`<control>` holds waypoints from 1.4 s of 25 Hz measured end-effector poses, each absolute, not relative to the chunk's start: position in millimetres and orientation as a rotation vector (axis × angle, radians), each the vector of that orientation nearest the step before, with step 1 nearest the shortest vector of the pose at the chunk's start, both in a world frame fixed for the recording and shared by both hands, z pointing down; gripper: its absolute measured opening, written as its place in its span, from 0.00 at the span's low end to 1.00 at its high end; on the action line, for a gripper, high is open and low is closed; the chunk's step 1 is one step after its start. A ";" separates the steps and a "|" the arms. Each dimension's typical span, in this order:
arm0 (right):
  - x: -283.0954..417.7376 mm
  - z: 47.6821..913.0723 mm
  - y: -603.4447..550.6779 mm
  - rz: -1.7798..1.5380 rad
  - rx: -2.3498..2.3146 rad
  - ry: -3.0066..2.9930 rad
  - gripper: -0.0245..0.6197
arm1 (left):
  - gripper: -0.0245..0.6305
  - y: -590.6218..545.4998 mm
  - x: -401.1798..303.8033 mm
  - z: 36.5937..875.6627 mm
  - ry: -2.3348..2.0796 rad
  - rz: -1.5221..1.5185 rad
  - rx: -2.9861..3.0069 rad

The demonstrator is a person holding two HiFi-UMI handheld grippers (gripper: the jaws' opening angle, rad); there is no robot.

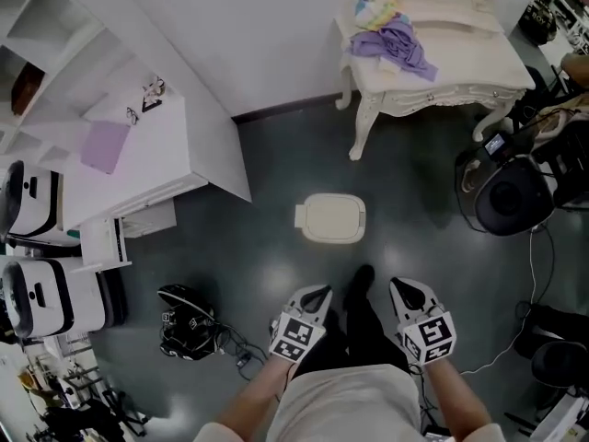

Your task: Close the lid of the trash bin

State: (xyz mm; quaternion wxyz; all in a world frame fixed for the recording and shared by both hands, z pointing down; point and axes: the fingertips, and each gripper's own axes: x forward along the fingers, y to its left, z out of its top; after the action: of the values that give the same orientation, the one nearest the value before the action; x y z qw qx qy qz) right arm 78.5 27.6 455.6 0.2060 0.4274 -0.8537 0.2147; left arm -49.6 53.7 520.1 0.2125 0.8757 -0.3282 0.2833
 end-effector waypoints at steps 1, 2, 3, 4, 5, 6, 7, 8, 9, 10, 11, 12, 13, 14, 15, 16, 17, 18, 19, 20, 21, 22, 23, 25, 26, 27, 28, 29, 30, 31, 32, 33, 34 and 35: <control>76.9 447.4 35.5 0.592 1.203 -2.382 0.06 | 0.06 61.1 -54.1 510.5 -0.914 0.778 2.442; 75.3 439.5 42.9 0.583 1.215 -2.384 0.06 | 0.06 67.7 -58.5 500.7 -0.918 0.761 2.448; 73.7 432.0 50.4 0.573 1.226 -2.389 0.06 | 0.06 74.4 -62.5 491.0 -0.920 0.734 2.450; 72.5 425.0 59.1 0.567 1.237 -2.395 0.06 | 0.06 82.2 -65.9 481.6 -0.919 0.700 2.446; 71.7 417.9 69.1 0.564 1.246 -2.400 0.06 | 0.06 91.8 -68.5 472.7 -0.915 0.663 2.438; 70.9 410.4 80.1 0.562 1.254 -2.403 0.06 | 0.06 102.8 -70.7 464.4 -0.908 0.628 2.429; 69.9 403.2 91.4 0.557 1.261 -2.404 0.06 | 0.06 114.3 -72.7 456.2 -0.900 0.598 2.423; 68.6 396.5 102.5 0.547 1.265 -2.404 0.06 | 0.06 125.3 -74.7 447.6 -0.895 0.571 2.422; 67.0 390.4 112.6 0.534 1.266 -2.405 0.06 | 0.06 135.2 -76.8 438.6 -0.893 0.546 2.424; 65.7 384.9 121.5 0.521 1.265 -2.405 0.05 | 0.06 143.5 -78.5 429.5 -0.895 0.520 2.429; 65.2 380.0 128.6 0.509 1.262 -2.407 0.05 | 0.06 149.9 -79.6 420.6 -0.902 0.497 2.434; 65.7 375.3 134.0 0.500 1.259 -2.410 0.05 | 0.06 154.9 -80.1 412.5 -0.912 0.479 2.438; 67.0 370.9 137.9 0.492 1.254 -2.416 0.06 | 0.06 158.5 -79.9 405.1 -0.924 0.465 2.442; 68.9 366.9 140.8 0.484 1.247 -2.422 0.06 | 0.06 161.2 -79.3 398.7 -0.938 0.455 2.443; 70.7 363.5 143.0 0.472 1.236 -2.430 0.05 | 0.06 163.2 -78.6 393.4 -0.953 0.446 2.444; 72.3 360.1 144.6 0.459 1.226 -2.439 0.05 | 0.06 164.6 -77.8 389.2 -0.967 0.439 2.444; 73.8 356.5 145.7 0.446 1.217 -2.448 0.05 | 0.06 165.8 -76.8 385.9 -0.981 0.434 2.443; 75.4 353.1 146.7 0.438 1.208 -2.456 0.05 | 0.06 167.2 -75.7 383.4 -0.994 0.430 2.441; 77.1 350.5 147.7 0.435 1.200 -2.462 0.05 | 0.06 168.6 -74.6 381.4 -1.007 0.428 2.437; 78.5 348.4 148.8 0.434 1.191 -2.468 0.05 | 0.06 170.1 -73.8 379.5 -1.019 0.425 2.431; 79.5 346.2 149.7 0.433 1.182 -2.475 0.05 | 0.06 171.4 -73.2 377.2 -1.030 0.423 2.426; 80.2 343.1 150.0 0.430 1.172 -2.481 0.05 | 0.06 172.4 -72.5 374.4 -1.040 0.418 2.422; 80.8 339.8 150.0 0.423 1.162 -2.488 0.05 | 0.06 173.1 -71.4 371.4 -1.051 0.412 2.420; 83.0 335.9 149.9 0.404 1.141 -2.503 0.05 | 0.06 174.9 -68.5 367.1 -1.071 0.397 2.417; 84.4 335.2 149.9 0.396 1.135 -2.508 0.05 | 0.06 176.0 -67.2 366.3 -1.080 0.391 2.415; 85.8 334.6 150.0 0.392 1.131 -2.511 0.05 | 0.06 177.5 -66.2 366.3 -1.088 0.387 2.412; 87.1 334.0 150.1 0.391 1.130 -2.513 0.05 | 0.06 179.0 -65.2 366.5 -1.094 0.385 2.408; 88.4 333.4 149.9 0.390 1.130 -2.515 0.05 | 0.06 180.3 -64.0 366.6 -1.098 0.383 2.406; 89.6 332.9 149.4 0.390 1.129 -2.517 0.05 | 0.06 181.0 -62.5 366.3 -1.101 0.380 2.405; 90.8 332.6 148.6 0.390 1.128 -2.519 0.05 | 0.06 181.1 -60.7 365.8 -1.103 0.377 2.405; 92.1 332.9 147.9 0.390 1.126 -2.521 0.05 | 0.06 180.8 -58.7 365.4 -1.105 0.374 2.406; 93.6 333.6 147.4 0.390 1.123 -2.521 0.05 | 0.06 180.4 -56.8 365.4 -1.108 0.370 2.405; 94.7 334.4 147.1 0.390 1.121 -2.522 0.05 | 0.06 180.0 -55.3 365.5 -1.111 0.368 2.404; 95.2 334.8 146.9 0.390 1.119 -2.522 0.05 | 0.06 179.6 -54.4 365.3 -1.113 0.367 2.403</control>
State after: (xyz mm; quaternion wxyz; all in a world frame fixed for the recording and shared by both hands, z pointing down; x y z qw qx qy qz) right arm 95.2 146.9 334.8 0.1767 0.3952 -0.8908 0.1378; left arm -54.4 179.6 365.3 0.2319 0.8743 -0.4050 0.1336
